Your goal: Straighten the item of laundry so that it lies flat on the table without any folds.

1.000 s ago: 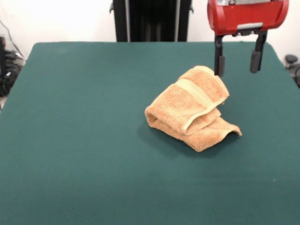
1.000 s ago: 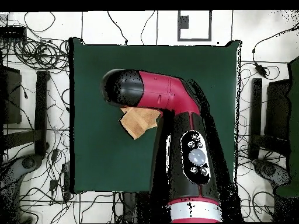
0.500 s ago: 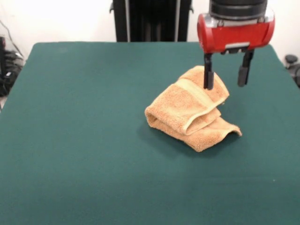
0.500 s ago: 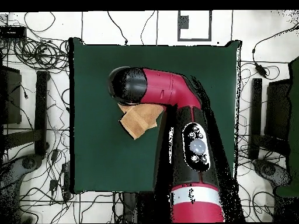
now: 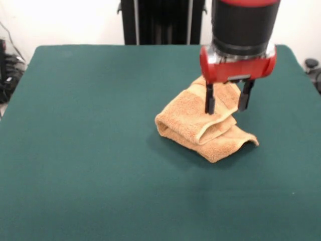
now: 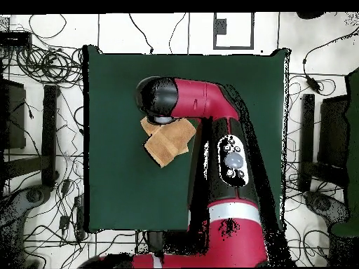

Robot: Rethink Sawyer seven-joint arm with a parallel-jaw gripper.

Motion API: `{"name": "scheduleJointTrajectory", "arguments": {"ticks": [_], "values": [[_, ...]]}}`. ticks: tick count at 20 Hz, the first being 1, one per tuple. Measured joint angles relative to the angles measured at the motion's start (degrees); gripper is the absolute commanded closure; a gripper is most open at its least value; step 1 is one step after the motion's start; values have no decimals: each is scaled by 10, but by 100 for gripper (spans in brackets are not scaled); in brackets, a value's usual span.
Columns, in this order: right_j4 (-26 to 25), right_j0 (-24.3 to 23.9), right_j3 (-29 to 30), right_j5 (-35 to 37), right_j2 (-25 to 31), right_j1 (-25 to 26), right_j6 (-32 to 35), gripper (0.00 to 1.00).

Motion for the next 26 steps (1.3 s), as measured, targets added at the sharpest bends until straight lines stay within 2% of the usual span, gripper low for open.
{"name": "scheduleJointTrajectory", "arguments": {"ticks": [4, 11, 19, 26], "values": [[-19, -12, -43, 32, 15, 48, 0, 0], [-42, -29, -92, 38, 43, 111, 0, 0], [-64, -31, -106, 39, 62, 136, 0, 0], [-69, -32, -106, 39, 69, 137, 0, 0]]}}
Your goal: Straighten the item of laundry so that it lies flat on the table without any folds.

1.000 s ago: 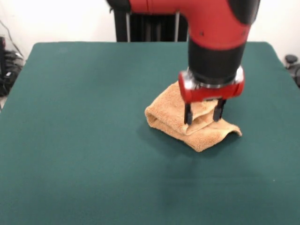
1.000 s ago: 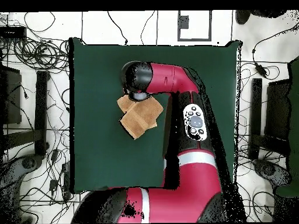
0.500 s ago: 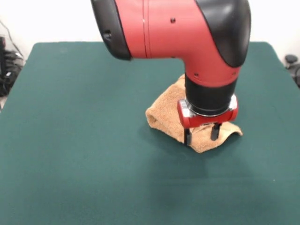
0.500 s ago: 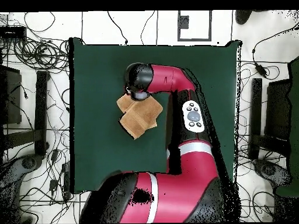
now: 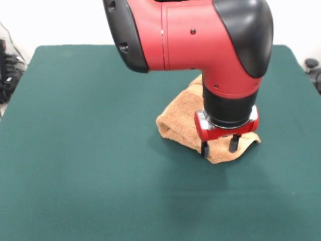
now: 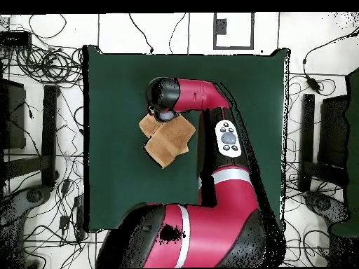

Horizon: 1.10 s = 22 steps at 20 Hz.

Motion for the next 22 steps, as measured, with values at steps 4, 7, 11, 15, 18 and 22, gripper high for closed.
{"name": "scheduleJointTrajectory", "arguments": {"ticks": [4, 7, 11, 15, 18, 22], "values": [[-1, -3, 8, 0, 2, -5, 0, 0], [-3, -8, 34, -1, 6, -26, 0, 0], [-4, -14, 62, -6, 10, -49, 0, 0], [-6, -22, 98, -8, 22, -80, 0, 0], [-7, -24, 117, -8, 25, -97, 0, 0], [-8, -25, 132, -8, 25, -110, 0, 0]]}}
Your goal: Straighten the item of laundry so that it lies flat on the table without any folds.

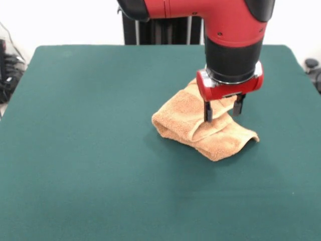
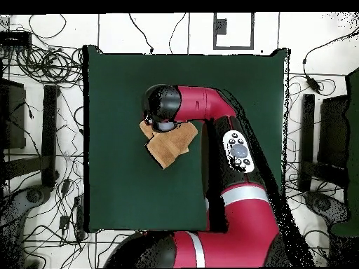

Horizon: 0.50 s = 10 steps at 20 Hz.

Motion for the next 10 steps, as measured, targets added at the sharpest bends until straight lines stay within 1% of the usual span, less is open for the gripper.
{"name": "scheduleJointTrajectory", "arguments": {"ticks": [10], "values": [[-3, 0, 0, 0, 1, -1, 0, 0]]}}
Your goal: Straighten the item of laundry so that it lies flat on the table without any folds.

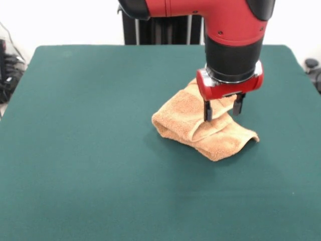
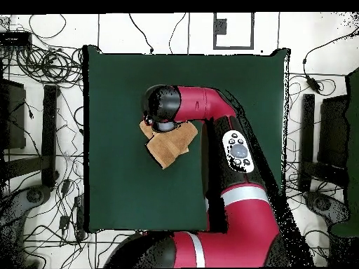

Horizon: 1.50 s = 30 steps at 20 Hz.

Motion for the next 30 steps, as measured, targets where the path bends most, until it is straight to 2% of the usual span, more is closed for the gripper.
{"name": "scheduleJointTrajectory", "arguments": {"ticks": [7, 20, 30], "values": [[-5, 3, 0, 0, -1, 0, 0, 0], [-31, 46, 0, 0, -13, 1, 0, 0], [-33, 52, 0, 0, -34, 2, 0, 0]]}}
